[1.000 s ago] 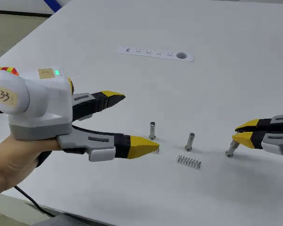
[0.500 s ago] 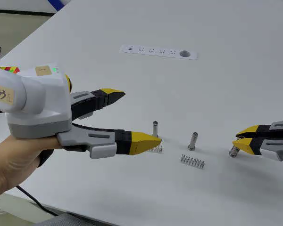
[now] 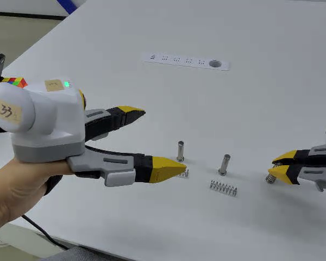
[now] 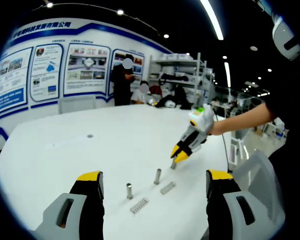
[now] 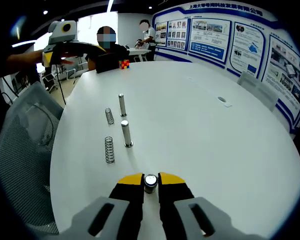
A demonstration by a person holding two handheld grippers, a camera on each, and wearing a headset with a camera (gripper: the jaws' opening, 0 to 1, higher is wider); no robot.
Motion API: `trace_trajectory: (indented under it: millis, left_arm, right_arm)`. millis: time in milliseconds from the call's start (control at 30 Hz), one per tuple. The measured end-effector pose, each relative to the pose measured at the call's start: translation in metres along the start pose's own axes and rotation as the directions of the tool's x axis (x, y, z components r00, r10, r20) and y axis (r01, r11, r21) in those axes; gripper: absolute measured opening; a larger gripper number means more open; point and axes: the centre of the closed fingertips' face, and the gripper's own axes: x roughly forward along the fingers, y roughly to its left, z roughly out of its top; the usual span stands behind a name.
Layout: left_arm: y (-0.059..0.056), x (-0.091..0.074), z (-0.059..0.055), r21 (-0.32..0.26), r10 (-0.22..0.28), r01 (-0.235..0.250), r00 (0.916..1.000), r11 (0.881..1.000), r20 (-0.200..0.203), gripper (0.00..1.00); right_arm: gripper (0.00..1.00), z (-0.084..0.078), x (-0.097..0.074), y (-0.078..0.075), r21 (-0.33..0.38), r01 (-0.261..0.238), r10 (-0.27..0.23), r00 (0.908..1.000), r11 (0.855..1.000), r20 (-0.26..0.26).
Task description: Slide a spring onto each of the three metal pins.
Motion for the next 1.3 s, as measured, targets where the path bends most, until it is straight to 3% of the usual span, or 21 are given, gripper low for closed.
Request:
trace_trajectory:
  millis: [167, 467, 767, 1000, 1167, 1300]
  left_arm:
    - [-0.001, -0.001, 0.003, -0.010, -0.003, 0.003, 0.9999, 1.000, 0.013, 0.86]
    - [-0.005, -0.002, 0.002, 0.014, -0.006, 0.006, 1.0000, 1.000, -0.003, 0.86]
    - [-0.005, -0.005, 0.004, 0.020, -0.005, 0.005, 1.0000, 1.000, -0.002, 0.86]
    - [-0.003, -0.007, 0.008, 0.031, 0.004, -0.004, 0.9999, 1.000, 0.013, 0.86]
    - [-0.002, -0.009, 0.006, 0.036, 0.009, -0.009, 0.9999, 0.999, 0.006, 0.85]
    - [-0.002, -0.009, 0.001, 0.042, 0.006, -0.006, 0.9999, 0.999, -0.010, 0.85]
  right_arm:
    - [0.12, -0.001, 0.000, 0.000, 0.006, -0.002, 0.002, 1.0000, 1.000, -0.006]
    - [0.18, 0.003, -0.005, 0.000, 0.012, 0.005, -0.005, 1.0000, 1.000, -0.001]
    - [0.19, 0.033, -0.023, 0.002, 0.004, 0.032, -0.032, 0.9963, 0.999, 0.079]
    - [0.19, 0.058, -0.027, 0.021, 0.014, -0.002, 0.000, 0.9893, 1.000, 0.146]
    - [0.19, 0.068, -0.018, 0.039, 0.012, -0.040, 0.038, 0.9872, 0.999, 0.155]
    - [0.19, 0.063, -0.001, 0.060, 0.003, -0.078, 0.077, 0.9888, 0.997, 0.128]
